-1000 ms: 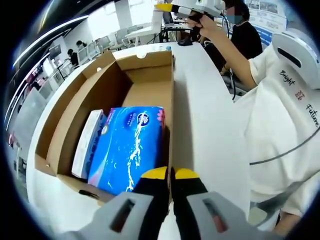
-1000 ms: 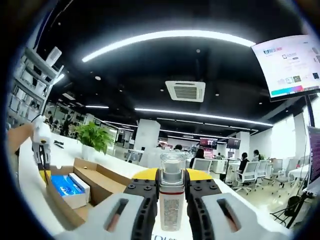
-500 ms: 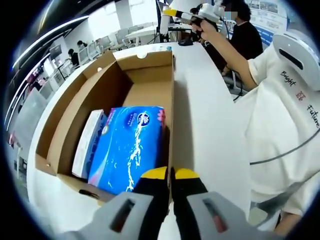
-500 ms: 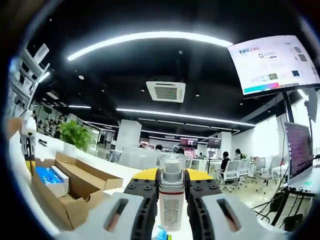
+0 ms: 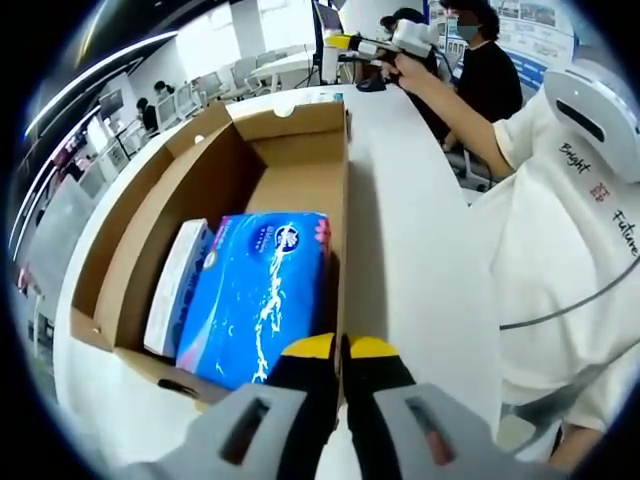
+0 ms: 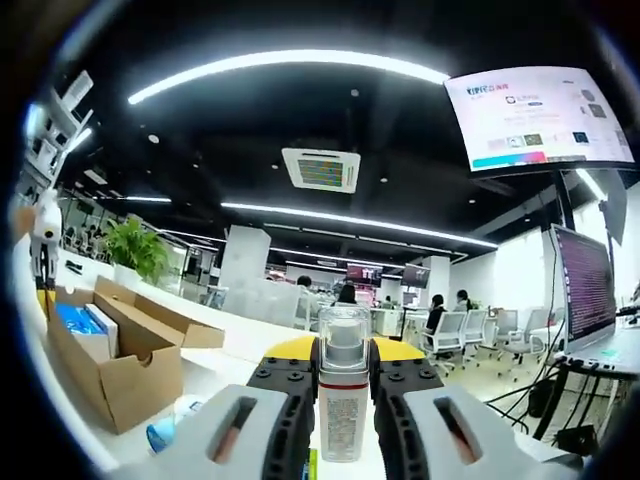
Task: Operate the shoe box by opening the lid, removing the specified soft item, and placing it in the target area until the item is outside and the box remains undamaged.
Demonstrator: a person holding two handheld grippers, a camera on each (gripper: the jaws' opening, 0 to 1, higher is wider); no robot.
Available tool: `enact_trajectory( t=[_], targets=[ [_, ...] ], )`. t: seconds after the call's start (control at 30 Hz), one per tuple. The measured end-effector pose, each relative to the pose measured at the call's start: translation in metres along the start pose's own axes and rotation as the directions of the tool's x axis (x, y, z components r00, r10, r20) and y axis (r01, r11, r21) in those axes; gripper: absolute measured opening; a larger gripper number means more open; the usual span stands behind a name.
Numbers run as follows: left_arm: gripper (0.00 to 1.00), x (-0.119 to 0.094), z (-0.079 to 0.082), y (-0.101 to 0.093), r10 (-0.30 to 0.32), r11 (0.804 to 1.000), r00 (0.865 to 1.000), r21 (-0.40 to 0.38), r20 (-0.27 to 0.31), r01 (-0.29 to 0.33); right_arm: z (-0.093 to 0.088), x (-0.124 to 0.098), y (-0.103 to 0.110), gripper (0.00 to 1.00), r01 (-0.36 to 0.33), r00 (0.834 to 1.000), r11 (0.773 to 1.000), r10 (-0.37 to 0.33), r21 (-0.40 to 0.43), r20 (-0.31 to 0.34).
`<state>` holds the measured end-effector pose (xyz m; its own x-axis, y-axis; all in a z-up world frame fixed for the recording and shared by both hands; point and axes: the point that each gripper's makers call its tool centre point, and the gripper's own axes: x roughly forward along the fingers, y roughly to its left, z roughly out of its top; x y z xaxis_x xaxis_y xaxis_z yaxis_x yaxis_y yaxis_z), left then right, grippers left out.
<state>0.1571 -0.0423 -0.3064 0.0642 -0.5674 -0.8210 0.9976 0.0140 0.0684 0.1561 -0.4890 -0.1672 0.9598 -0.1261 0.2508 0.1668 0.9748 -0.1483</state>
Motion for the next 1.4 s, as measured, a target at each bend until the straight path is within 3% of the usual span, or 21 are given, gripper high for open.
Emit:
enact_trajectory(
  t=[0.57,0.87,1.03,1.27,1.33,1.4],
  targets=[
    [0.02,-0.001,0.000,0.001,0.004,1.000,1.000,0.002,0.002,-0.004,-0.011,-0.003,-0.005,0.18,0.010,1.000,1.000,-0.010,-0.011,-0.019],
    [0.02,-0.001,0.000,0.001,0.007,1.000,1.000,0.006,0.004,-0.007,-0.010,-0.006,-0.010,0.18,0.015,1.000,0.999,-0.015,0.051,0.000],
    [0.02,-0.001,0.000,0.001,0.002,1.000,1.000,0.004,0.003,-0.002,-0.023,-0.004,-0.014,0.18,0.023,1.000,0.995,-0.021,0.101,-0.023],
    [0.02,-0.001,0.000,0.001,0.003,1.000,1.000,0.004,0.004,-0.003,-0.038,-0.005,-0.015,0.18,0.018,0.998,0.997,-0.014,0.081,-0.054],
    [0.02,-0.001,0.000,0.000,0.003,1.000,1.000,0.005,0.004,-0.003,-0.039,-0.006,-0.012,0.18,0.011,0.999,0.992,-0.005,0.124,-0.046],
    [0.02,-0.001,0.000,0.000,0.003,1.000,1.000,0.005,0.005,-0.003,-0.041,-0.006,-0.014,0.18,0.017,0.999,0.997,-0.014,0.072,-0.041]
  ],
)
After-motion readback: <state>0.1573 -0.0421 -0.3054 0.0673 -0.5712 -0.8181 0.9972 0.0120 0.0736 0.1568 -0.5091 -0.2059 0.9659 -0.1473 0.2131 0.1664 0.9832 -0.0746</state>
